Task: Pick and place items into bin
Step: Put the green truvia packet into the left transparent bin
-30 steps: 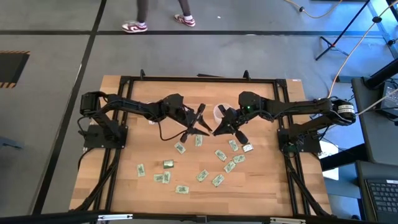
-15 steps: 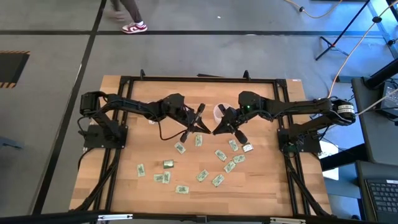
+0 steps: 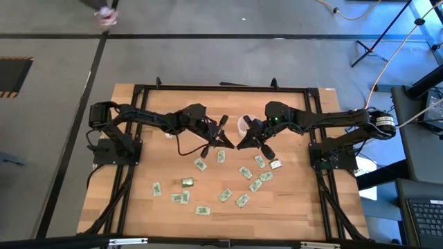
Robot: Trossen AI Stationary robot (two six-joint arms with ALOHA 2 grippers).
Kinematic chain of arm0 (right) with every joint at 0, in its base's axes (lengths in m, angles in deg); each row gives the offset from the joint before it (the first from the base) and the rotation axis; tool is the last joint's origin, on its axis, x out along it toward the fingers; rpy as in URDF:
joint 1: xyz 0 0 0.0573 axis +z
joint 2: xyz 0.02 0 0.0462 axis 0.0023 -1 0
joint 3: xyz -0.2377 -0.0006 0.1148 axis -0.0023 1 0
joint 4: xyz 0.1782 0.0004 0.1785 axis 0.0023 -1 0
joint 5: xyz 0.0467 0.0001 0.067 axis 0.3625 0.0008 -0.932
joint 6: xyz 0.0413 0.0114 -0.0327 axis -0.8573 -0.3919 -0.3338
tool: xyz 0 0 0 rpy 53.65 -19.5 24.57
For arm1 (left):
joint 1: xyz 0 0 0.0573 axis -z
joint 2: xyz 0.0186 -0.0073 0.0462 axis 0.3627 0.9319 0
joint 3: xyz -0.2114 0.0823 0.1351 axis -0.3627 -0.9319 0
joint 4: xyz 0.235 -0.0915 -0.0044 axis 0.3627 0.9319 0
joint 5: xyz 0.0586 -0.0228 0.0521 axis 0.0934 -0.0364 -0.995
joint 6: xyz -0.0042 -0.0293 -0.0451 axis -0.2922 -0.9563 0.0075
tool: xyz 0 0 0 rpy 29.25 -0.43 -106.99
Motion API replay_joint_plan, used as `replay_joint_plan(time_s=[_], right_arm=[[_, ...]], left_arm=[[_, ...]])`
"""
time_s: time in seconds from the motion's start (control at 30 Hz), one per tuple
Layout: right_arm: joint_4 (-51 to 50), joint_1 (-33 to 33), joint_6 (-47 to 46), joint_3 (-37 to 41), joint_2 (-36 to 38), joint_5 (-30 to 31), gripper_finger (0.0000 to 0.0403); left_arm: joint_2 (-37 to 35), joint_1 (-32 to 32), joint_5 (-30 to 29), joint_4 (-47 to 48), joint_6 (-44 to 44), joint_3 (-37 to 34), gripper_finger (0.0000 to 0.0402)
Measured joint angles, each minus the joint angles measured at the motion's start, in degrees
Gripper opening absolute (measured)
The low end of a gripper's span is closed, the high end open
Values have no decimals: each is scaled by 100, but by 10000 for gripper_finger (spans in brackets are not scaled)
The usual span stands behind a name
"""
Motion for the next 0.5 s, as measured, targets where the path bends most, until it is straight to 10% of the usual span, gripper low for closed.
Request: replay_joint_plan(time_s=[0.5], right_arm=[[102,7,41,-13,36,114,59]], left_arm=[[26,-6,3,85,-2,-38,2]])
